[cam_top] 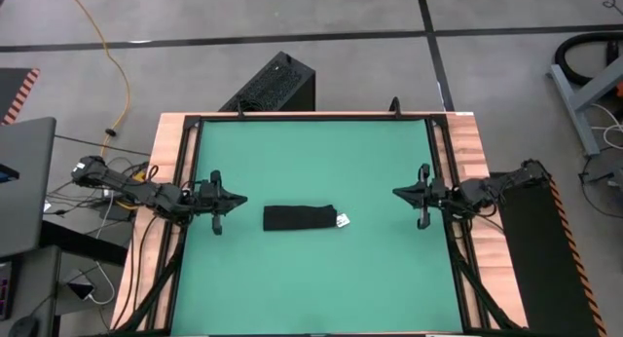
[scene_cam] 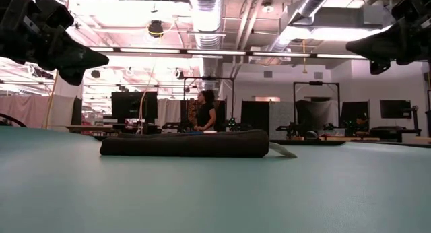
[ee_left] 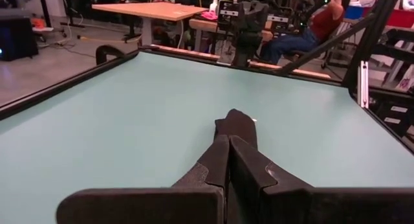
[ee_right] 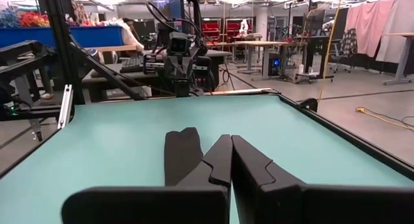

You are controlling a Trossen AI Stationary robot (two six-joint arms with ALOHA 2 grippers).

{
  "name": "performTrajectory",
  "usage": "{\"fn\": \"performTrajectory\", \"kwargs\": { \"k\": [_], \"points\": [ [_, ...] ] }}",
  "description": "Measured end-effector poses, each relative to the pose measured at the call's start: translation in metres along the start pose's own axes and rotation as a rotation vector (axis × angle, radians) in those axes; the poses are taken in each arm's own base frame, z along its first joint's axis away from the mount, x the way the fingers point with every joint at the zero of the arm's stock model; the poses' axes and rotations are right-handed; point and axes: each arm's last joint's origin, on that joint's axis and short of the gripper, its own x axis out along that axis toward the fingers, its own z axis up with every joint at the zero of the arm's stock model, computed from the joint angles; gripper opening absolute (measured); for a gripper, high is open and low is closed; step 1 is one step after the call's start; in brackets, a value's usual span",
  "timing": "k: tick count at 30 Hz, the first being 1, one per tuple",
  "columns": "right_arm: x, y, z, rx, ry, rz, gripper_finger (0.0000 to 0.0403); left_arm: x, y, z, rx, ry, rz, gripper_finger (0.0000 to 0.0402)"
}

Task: Roll towel
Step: Return to Home Position

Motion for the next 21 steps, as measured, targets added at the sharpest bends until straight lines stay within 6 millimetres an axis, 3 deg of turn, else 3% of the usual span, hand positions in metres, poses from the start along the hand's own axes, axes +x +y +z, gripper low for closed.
{"fn": "performTrajectory", "kwargs": {
  "k": [21],
  "points": [
    [0.0001, 0.0, -0.0004, -0.001, 0.001, 0.0, 0.0027, 0.0, 0.0001, -0.001, -0.064, 0.007, 0.001, 0.0]
  ]
}}
